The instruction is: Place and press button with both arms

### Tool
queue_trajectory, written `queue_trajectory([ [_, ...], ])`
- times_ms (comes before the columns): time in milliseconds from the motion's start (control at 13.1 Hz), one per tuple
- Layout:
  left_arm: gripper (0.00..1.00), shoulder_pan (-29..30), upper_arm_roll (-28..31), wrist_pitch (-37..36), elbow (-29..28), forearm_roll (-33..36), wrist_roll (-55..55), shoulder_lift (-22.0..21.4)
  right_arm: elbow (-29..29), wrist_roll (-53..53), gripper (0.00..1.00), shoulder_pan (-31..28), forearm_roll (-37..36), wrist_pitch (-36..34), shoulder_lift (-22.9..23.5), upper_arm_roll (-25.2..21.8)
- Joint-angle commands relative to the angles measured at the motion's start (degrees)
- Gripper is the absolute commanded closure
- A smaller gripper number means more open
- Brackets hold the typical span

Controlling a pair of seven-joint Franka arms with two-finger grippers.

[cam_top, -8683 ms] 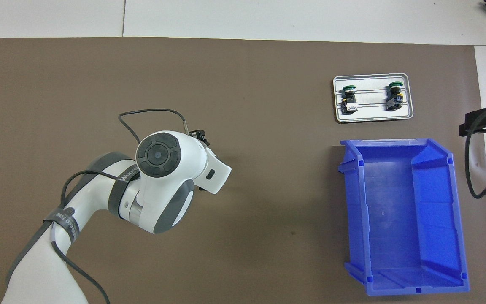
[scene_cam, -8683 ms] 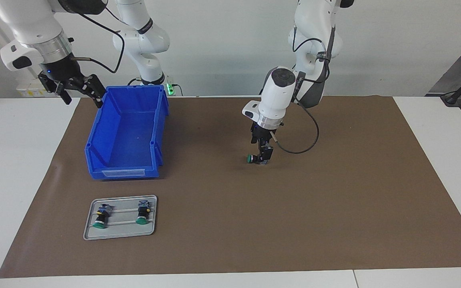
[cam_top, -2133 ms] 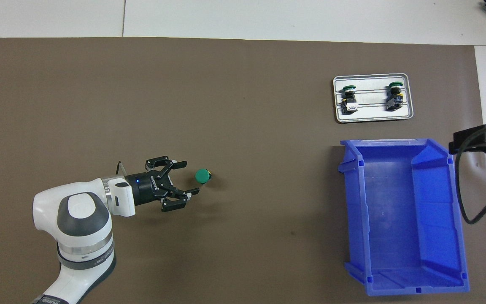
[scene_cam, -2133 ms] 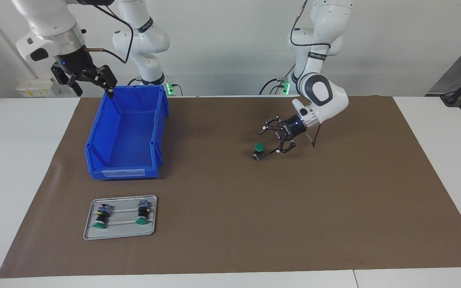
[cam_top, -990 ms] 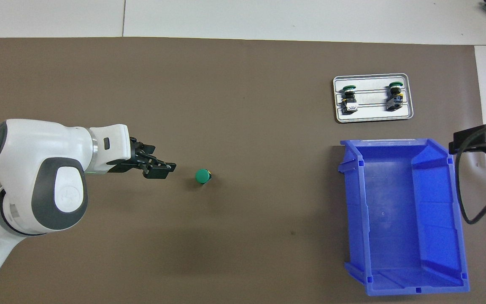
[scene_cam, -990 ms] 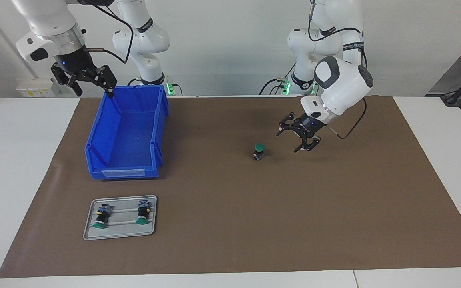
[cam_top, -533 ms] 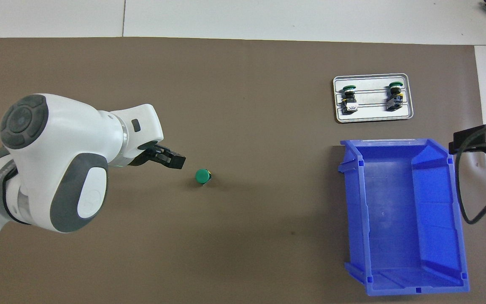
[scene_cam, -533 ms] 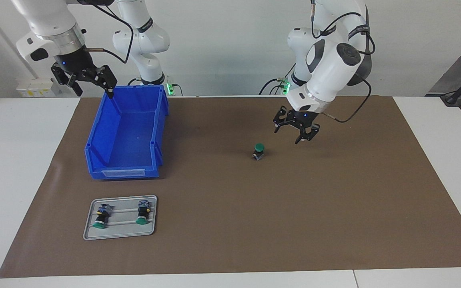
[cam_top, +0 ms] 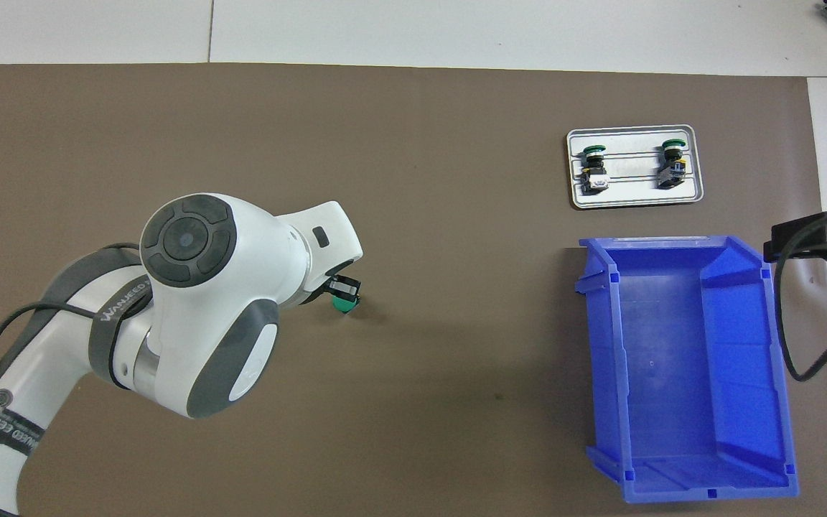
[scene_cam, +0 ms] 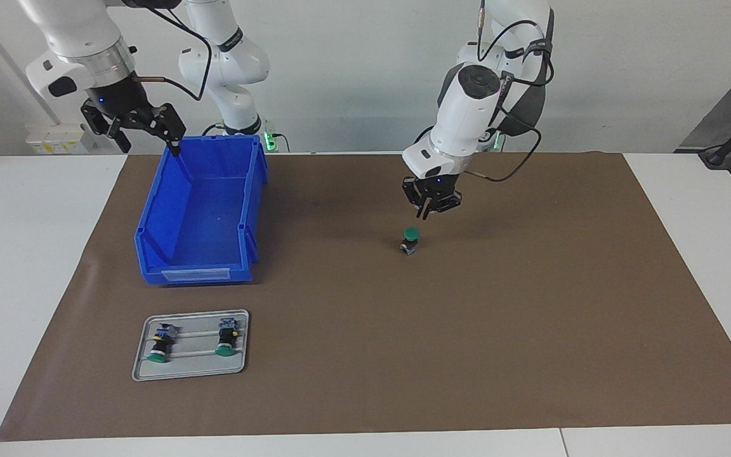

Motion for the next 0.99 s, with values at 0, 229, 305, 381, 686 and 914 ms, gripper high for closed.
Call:
queue_trajectory([
  [0,1.0,-1.3,0.8,1.1,-1.9,2.1,-1.2,-0.1,-1.4,-0.4,0.0,-0.5,1.1,0.3,-1.2,0.2],
  [229,1.0,-2.4,0.8,5.0,-3.5,2.7,-1.5,3.7,-1.4,-0.4,0.0,-0.5,1.1,0.3,-1.2,0.2],
  [305,1.0,-2.5,0.8,5.9,-3.6,4.1,-2.3,4.8,-1.4,-0.4,0.0,-0.5,1.1,0.3,-1.2,0.2],
  [381,1.0,-2.9,0.8,7.9,-4.0,4.2,-3.0,5.6,-1.4,-0.4,0.0,-0.5,1.1,0.3,-1.2,0.2],
  [686,1.0,-3.6,0.8,11.5,-5.5,4.2,-3.1,9.0,-1.4,-0.4,0.0,-0.5,1.1,0.3,-1.2,0.2],
  [914,1.0,-3.5,1.0,5.6,-3.6,4.3,-2.9,8.3,-1.4,-0.4,0.0,-0.4,1.1,0.3,-1.2,0.2],
])
